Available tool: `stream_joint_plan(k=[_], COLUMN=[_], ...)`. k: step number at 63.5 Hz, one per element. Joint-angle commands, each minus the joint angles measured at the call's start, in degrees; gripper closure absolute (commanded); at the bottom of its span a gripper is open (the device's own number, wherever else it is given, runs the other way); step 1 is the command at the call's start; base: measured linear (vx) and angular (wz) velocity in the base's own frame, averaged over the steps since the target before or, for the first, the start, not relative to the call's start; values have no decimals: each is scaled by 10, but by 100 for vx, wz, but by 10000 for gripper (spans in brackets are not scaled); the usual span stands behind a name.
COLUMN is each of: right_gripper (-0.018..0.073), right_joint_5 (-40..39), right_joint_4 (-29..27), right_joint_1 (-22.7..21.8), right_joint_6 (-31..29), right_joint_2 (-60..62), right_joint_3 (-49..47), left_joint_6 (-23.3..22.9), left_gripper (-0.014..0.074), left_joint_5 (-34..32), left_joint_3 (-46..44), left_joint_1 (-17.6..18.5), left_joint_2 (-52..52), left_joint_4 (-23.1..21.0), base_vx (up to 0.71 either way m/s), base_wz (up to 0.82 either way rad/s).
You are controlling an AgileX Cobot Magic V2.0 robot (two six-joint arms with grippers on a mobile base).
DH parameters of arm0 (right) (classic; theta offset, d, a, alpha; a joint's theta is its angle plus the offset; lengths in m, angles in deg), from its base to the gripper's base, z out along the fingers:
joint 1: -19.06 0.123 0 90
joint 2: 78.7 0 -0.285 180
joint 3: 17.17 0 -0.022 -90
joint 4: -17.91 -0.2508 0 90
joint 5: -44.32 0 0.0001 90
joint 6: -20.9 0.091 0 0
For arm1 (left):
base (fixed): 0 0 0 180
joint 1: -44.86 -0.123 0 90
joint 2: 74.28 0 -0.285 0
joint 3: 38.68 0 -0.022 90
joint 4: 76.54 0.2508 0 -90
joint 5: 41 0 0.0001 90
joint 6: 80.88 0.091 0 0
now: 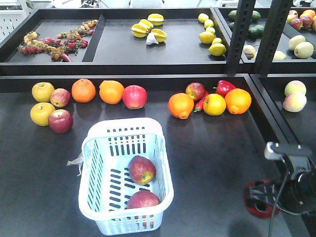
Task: Pick three apples into basket with both arms
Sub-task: 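Lift the third red apple and lower it into the basket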
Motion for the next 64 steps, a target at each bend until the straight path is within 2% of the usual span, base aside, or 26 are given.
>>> stream_joint_plan(k=[1, 9, 17, 25, 31, 44, 53, 64], right_gripper=[242, 242, 241, 235, 227, 179, 87, -41], right_joint_5=[-4, -40, -88, -98, -113, -122, -101, -68], right_joint_4=[-55, -112, -149, -153, -152, -152, -152, -152], right_joint_1=[48, 137, 215, 280, 311, 338, 339, 339], right_joint_6=[-24, -31, -40, -45, -55, -84, -93, -95], right_joint_2=[84, 149, 157, 117, 69, -56, -137, -185], right_joint_3=[-11, -12, -24, -67, -106, -201, -270, -309], left_joint_6=[-4, -4, -4, -4, -4, -4, -4, -4], left_gripper=[56, 56, 56, 56, 56, 56, 56, 56], left_joint_5=[-36, -36, -36, -36, -36, -36, -36, -36], left_joint_3=[-17, -17, -17, -17, -17, -17, -17, -17], left_joint_1=[-1, -1, -1, -1, -1, -1, -1, -1], left_joint_2=[0, 0, 0, 0, 0, 0, 0, 0], left_joint_4=[1, 1, 1, 1, 1, 1, 1, 1], base_vx=[0, 0, 0, 0, 0, 0, 0, 0], base_wz=[0, 0, 0, 0, 0, 0, 0, 0])
